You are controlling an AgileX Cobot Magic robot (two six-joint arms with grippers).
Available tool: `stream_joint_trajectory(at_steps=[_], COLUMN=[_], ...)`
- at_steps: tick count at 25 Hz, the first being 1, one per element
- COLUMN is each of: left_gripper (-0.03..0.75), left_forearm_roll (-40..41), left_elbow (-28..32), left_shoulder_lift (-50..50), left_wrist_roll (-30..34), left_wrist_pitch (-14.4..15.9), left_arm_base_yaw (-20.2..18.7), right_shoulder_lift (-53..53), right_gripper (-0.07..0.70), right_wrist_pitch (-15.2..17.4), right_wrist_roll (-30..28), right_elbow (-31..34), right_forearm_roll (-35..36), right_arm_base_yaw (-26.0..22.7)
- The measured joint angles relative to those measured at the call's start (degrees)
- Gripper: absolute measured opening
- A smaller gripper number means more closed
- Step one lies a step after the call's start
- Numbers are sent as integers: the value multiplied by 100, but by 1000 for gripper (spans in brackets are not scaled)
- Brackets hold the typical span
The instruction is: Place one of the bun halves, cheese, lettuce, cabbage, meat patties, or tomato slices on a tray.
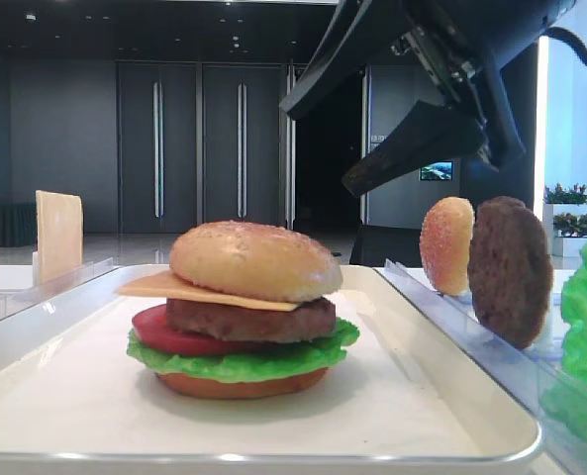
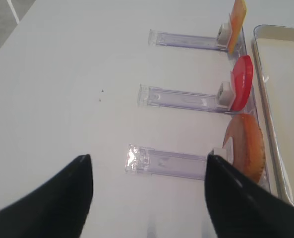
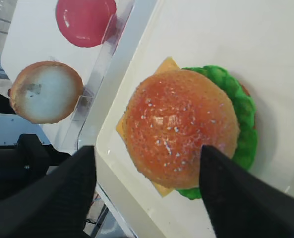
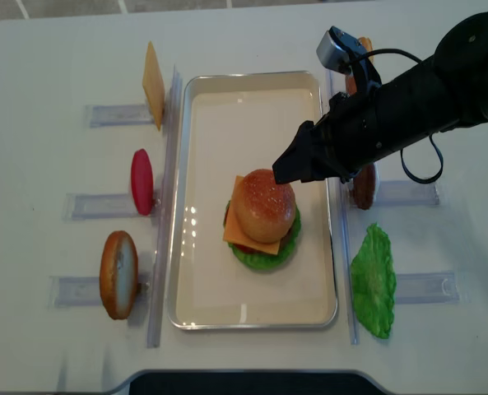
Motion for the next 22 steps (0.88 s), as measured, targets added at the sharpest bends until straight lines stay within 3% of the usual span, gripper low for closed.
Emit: stream_joint_trajectory(at_steps=[8, 14, 18, 22], left_gripper=[535, 535, 535, 535], left_forearm_roll=[0, 0, 0, 0], left_elbow=[0, 0, 0, 0], left_shoulder_lift=[0, 0, 0, 0], left_wrist_roll=[0, 0, 0, 0], left_wrist_pitch=[0, 0, 0, 0], left_arm_base_yaw=[0, 0, 0, 0], right_shoulder_lift=[-791, -1462, -1870, -2167], right_gripper=[472, 472, 472, 472], right_wrist_pitch=[-135, -200, 63, 642], right_wrist_roll=[612, 1852, 2775, 3517], right_elbow=[0, 0, 0, 0], right_forearm_roll=[-1003, -2982, -4424, -5565], right_arm_base_yaw=[-58, -593, -1155, -1852])
